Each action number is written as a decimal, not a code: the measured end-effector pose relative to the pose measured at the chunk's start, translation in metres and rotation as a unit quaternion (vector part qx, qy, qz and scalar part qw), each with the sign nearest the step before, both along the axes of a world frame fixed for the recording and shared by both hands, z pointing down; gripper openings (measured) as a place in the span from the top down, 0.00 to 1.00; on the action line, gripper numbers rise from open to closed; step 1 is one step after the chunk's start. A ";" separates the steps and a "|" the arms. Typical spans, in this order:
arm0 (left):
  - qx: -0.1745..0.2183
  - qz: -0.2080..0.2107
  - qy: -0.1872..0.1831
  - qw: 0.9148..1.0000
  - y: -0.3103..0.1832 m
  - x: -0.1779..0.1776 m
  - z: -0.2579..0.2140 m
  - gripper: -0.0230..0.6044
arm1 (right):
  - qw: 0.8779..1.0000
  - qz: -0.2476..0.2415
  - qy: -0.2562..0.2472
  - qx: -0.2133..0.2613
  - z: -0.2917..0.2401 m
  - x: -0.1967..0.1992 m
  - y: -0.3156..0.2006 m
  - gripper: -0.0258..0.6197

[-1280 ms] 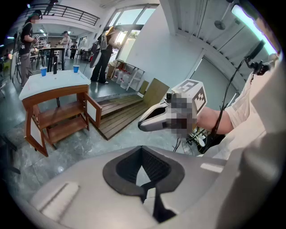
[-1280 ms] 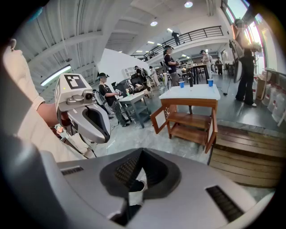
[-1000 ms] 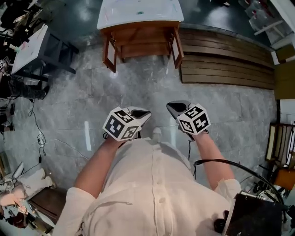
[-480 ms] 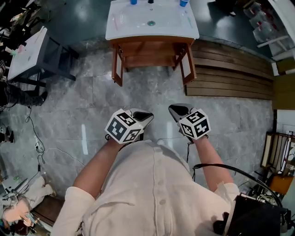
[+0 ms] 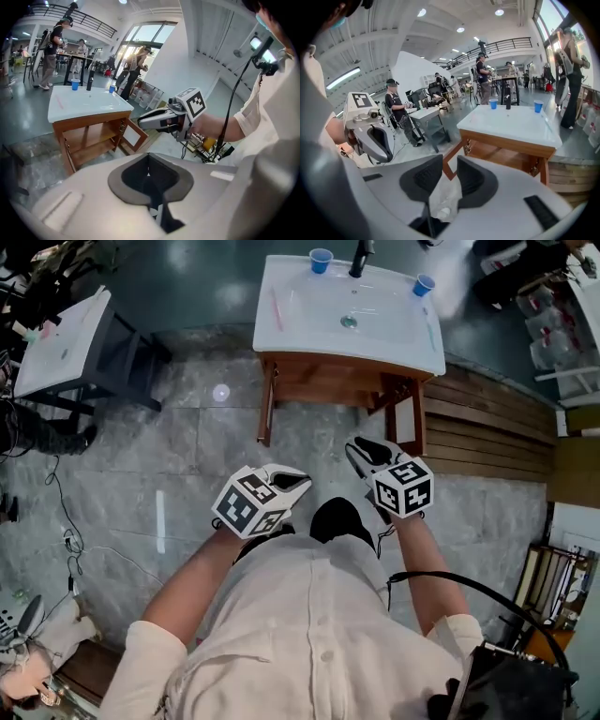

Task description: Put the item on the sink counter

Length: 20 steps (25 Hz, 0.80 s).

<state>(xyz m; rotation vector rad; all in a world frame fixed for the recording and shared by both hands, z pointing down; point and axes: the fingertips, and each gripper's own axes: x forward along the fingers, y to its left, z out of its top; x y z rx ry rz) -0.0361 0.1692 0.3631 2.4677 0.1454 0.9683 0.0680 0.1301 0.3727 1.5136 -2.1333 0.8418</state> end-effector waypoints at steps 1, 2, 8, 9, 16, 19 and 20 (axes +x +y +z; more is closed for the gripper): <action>-0.005 -0.009 0.003 1.000 -0.008 0.001 0.001 0.95 | 1.000 -0.007 0.004 0.003 0.000 0.003 -0.016 0.83; -0.008 -0.017 0.004 1.000 -0.017 0.003 0.002 0.95 | 1.000 -0.015 0.011 0.007 0.000 0.006 -0.034 0.83; -0.016 -0.086 -0.004 0.996 -0.083 0.007 0.007 0.95 | 0.997 -0.060 0.033 0.036 0.009 0.015 -0.165 0.83; -0.018 -0.100 -0.007 0.995 -0.095 0.008 0.007 0.95 | 0.996 -0.067 0.034 0.040 0.012 0.016 -0.190 0.83; -0.030 -0.172 -0.025 0.984 -0.159 0.035 0.008 0.95 | 0.993 -0.108 0.037 0.035 0.050 0.018 -0.331 0.82; -0.031 -0.205 -0.027 0.978 -0.183 0.041 0.007 0.95 | 0.993 -0.108 0.037 0.023 0.068 0.018 -0.373 0.81; -0.032 -0.216 -0.027 0.975 -0.189 0.042 0.007 0.95 | 0.993 -0.107 0.040 0.019 0.073 0.018 -0.384 0.80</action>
